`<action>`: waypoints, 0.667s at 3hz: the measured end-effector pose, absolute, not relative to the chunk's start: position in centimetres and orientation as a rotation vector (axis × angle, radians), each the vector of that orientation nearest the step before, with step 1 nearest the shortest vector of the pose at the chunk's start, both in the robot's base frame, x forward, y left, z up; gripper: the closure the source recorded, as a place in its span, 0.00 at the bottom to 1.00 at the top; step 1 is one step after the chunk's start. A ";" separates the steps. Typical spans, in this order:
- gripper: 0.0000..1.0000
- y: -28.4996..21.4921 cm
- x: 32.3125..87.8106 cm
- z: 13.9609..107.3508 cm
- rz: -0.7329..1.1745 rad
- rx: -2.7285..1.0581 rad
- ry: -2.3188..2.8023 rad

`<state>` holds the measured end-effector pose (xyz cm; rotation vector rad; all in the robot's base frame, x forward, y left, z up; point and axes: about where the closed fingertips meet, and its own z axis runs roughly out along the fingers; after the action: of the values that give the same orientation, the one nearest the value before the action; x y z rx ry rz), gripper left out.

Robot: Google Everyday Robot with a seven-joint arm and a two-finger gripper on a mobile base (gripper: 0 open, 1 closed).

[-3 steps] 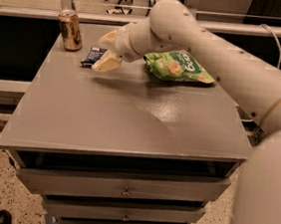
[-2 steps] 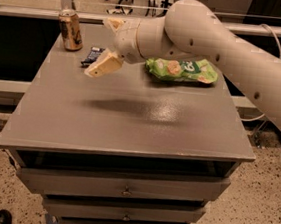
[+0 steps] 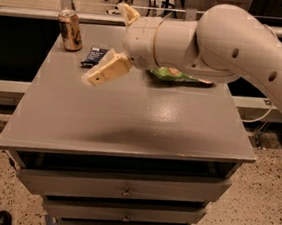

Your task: Move rxbar blueberry near orange can

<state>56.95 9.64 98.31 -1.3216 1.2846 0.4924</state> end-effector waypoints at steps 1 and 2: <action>0.00 9.6 57.0 98.3 0.490 -1.322 1.286; 0.00 7.5 57.9 97.9 0.459 -1.342 1.265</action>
Offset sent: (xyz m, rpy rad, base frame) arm 0.0287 -0.0631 -0.0116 -0.0493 -0.0844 -0.0031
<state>57.92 7.49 97.92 -1.3417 1.2652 0.4588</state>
